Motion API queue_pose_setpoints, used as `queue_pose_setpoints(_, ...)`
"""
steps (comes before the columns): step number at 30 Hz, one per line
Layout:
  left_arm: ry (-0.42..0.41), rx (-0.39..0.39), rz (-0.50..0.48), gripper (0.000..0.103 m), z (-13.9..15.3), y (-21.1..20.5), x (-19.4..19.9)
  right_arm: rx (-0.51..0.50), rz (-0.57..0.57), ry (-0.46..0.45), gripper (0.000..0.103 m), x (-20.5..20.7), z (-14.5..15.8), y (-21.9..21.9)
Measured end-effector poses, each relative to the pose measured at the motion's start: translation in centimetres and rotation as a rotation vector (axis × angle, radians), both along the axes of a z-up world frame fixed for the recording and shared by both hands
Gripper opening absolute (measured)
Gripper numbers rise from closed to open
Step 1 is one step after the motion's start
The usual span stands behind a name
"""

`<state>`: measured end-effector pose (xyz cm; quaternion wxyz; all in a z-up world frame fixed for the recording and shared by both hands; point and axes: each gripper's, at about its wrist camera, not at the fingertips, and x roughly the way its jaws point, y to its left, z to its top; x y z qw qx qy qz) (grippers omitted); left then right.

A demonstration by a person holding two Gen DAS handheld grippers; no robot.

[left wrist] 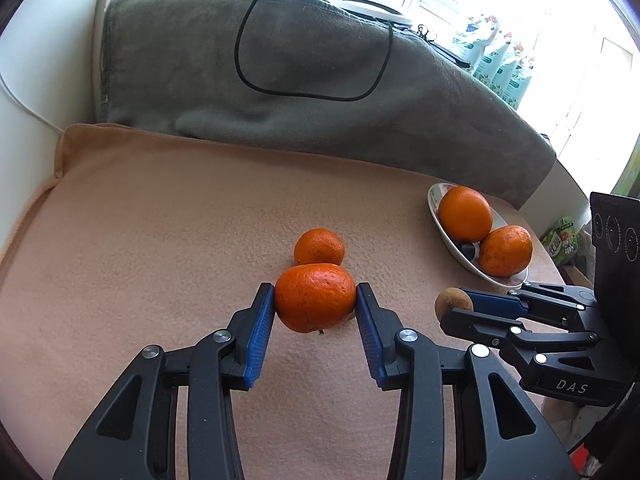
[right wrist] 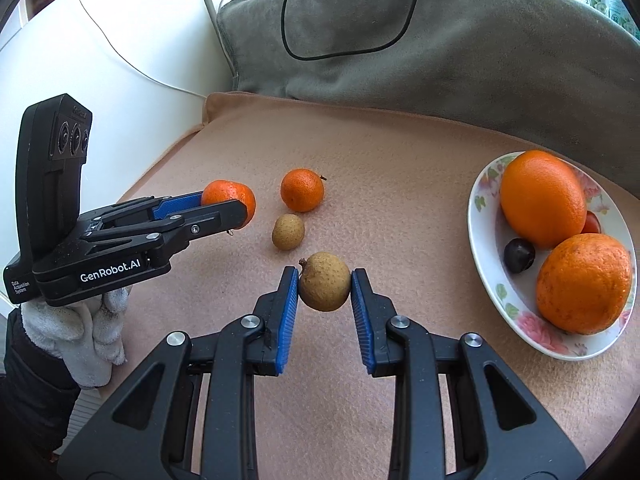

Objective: Organize fruits
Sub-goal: 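Lift the held longan and tangerine and carry both over the white plate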

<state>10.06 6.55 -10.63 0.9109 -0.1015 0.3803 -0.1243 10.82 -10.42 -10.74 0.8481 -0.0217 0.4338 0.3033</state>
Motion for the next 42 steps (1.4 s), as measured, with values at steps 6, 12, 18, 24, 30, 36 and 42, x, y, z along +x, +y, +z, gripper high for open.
queue_pose_setpoints(6,-0.018,0.002,-0.014,0.039,0.8,-0.9,-0.2,0.02,-0.024,-0.016,0.028,-0.7,1.0,-1.6)
queue_pose_setpoints(12,-0.037,-0.001,-0.031,0.039,1.5,-1.8,-0.7,0.034,-0.049,-0.039,0.028,-1.5,2.1,-3.6)
queue_pose_setpoints(18,-0.054,-0.004,-0.056,0.039,2.3,-3.3,-0.7,0.045,-0.086,-0.064,0.028,-1.9,3.2,-5.8)
queue_pose_setpoints(24,-0.066,-0.005,-0.084,0.039,2.9,-4.9,-0.5,0.056,-0.134,-0.083,0.028,-1.8,4.0,-8.8)
queue_pose_setpoints(30,-0.072,-0.005,-0.116,0.039,3.3,-6.7,0.0,0.061,-0.18,-0.099,0.028,-1.7,4.7,-11.5)
queue_pose_setpoints(36,-0.07,-0.002,-0.149,0.039,3.4,-8.6,0.8,0.066,-0.222,-0.109,0.028,-1.5,5.2,-13.8)
queue_pose_setpoints(42,-0.068,-0.004,-0.175,0.039,3.5,-10.2,1.4,0.069,-0.255,-0.116,0.028,-0.9,5.5,-15.6)
